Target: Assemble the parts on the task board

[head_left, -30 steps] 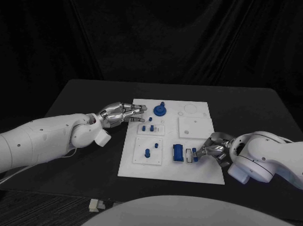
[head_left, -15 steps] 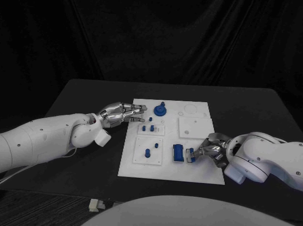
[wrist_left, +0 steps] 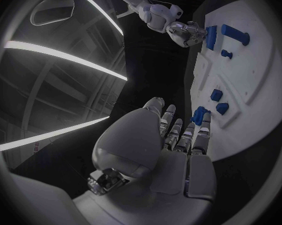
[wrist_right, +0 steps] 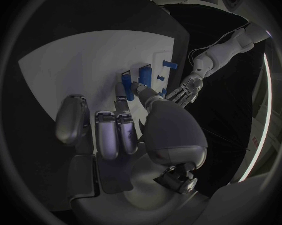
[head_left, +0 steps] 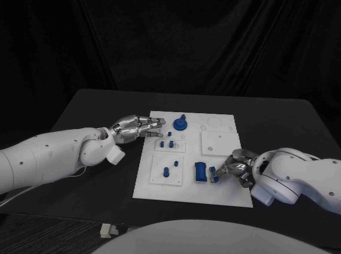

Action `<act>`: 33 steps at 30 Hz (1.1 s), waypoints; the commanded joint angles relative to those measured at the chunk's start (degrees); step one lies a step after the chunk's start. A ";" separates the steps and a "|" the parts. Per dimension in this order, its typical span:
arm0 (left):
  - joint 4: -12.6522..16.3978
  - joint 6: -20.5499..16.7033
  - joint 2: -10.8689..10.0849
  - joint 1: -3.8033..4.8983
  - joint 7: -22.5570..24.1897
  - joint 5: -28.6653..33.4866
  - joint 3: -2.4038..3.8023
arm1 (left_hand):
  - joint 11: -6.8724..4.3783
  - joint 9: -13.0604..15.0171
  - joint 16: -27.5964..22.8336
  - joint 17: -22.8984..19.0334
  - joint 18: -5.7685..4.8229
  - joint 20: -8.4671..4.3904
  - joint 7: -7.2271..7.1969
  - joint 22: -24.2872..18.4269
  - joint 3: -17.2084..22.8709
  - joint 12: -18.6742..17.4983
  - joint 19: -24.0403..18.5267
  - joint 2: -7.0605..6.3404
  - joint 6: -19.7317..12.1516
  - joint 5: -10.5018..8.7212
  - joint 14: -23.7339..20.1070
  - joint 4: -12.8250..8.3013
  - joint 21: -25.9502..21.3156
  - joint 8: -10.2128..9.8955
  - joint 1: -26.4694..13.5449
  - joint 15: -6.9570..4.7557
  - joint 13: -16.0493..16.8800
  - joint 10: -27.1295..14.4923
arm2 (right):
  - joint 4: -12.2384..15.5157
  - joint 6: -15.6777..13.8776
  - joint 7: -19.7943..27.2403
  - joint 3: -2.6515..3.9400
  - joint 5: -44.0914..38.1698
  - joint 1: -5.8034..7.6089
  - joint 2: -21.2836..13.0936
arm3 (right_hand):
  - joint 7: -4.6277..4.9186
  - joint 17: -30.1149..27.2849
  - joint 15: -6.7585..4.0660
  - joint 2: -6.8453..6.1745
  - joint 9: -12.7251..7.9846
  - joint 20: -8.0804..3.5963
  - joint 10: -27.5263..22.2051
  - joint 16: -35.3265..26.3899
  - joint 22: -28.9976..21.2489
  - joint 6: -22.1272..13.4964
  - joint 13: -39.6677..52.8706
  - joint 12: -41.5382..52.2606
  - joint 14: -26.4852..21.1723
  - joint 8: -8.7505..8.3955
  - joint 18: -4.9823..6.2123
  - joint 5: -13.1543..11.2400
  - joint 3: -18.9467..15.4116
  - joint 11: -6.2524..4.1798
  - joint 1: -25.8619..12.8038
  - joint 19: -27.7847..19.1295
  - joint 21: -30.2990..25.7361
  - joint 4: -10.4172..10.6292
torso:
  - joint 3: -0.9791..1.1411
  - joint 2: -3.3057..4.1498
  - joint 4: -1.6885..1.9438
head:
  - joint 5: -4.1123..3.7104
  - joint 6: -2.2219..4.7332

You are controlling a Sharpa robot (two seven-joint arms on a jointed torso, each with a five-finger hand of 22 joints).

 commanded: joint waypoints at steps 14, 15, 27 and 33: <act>0.08 0.72 0.15 -0.06 0.00 0.40 0.06 | 0.31 0.03 0.32 0.08 -0.47 0.11 0.09 -0.06 0.43 0.15 0.44 -0.51 0.00 0.24 0.16 0.09 0.19 0.24 0.09 -0.11 0.06 -0.06 | -0.64 2.44 -1.16 -0.20 -1.79 -0.47 0.54 | -0.11 8.91 -0.44 0.30 -0.24 -0.16 5.98 0.06 9.16 -0.84 15.06 0.15 4.84 0.40 0.89 -5.54 0.46 -0.35 -1.70 -0.38 -0.55 0.73 | 0.00 0.01 0.02 | 0.03 -0.01; 0.08 0.72 0.15 -0.06 -0.02 0.40 0.06 | 0.31 0.03 0.32 0.08 -0.47 0.11 0.09 -0.06 0.43 0.15 0.44 -0.51 0.00 0.24 0.16 0.09 0.19 0.24 0.09 -0.11 0.06 -0.06 | -0.64 2.49 -1.16 -0.20 -1.87 -0.47 0.55 | -0.12 8.89 -0.45 0.25 -0.26 -0.16 5.98 0.06 9.17 -0.87 15.06 0.15 4.84 0.41 0.88 -5.76 0.39 -0.35 -1.71 -0.37 -0.52 0.80 | 0.00 0.00 0.01 | 0.03 -0.01; 0.09 0.76 0.16 -0.06 -0.08 0.40 0.06 | 0.32 0.03 0.36 0.08 -0.47 0.11 0.10 -0.01 0.49 0.13 0.48 -0.55 0.00 0.23 0.18 0.09 0.21 0.24 0.09 -0.08 0.05 -0.07 | -0.35 2.91 -1.00 -0.20 -3.90 -0.50 0.24 | 0.11 8.73 -0.29 -1.24 -0.65 -0.05 5.98 0.00 9.02 -1.46 15.06 0.15 4.80 0.57 0.97 -11.35 -4.55 -0.15 -5.34 -0.53 -1.15 5.65 | 0.01 -0.02 0.00 | 0.13 -0.01; 0.22 0.68 -0.06 -0.06 0.01 0.40 0.06 | 0.32 0.03 0.40 0.09 -0.46 0.11 0.11 0.16 0.53 0.19 0.59 -0.57 0.03 0.23 0.22 0.09 0.26 0.25 0.09 -0.06 0.06 -0.04 | 0.64 2.29 -0.67 -0.20 -5.42 -0.49 -1.12 | 0.16 8.64 -0.24 -1.34 -0.85 0.01 5.98 -0.03 8.95 -1.80 15.06 0.15 4.79 0.73 1.03 -16.36 -8.19 -0.10 -7.49 -0.56 -1.48 9.42 | 0.01 -0.01 0.00 | 0.47 -0.01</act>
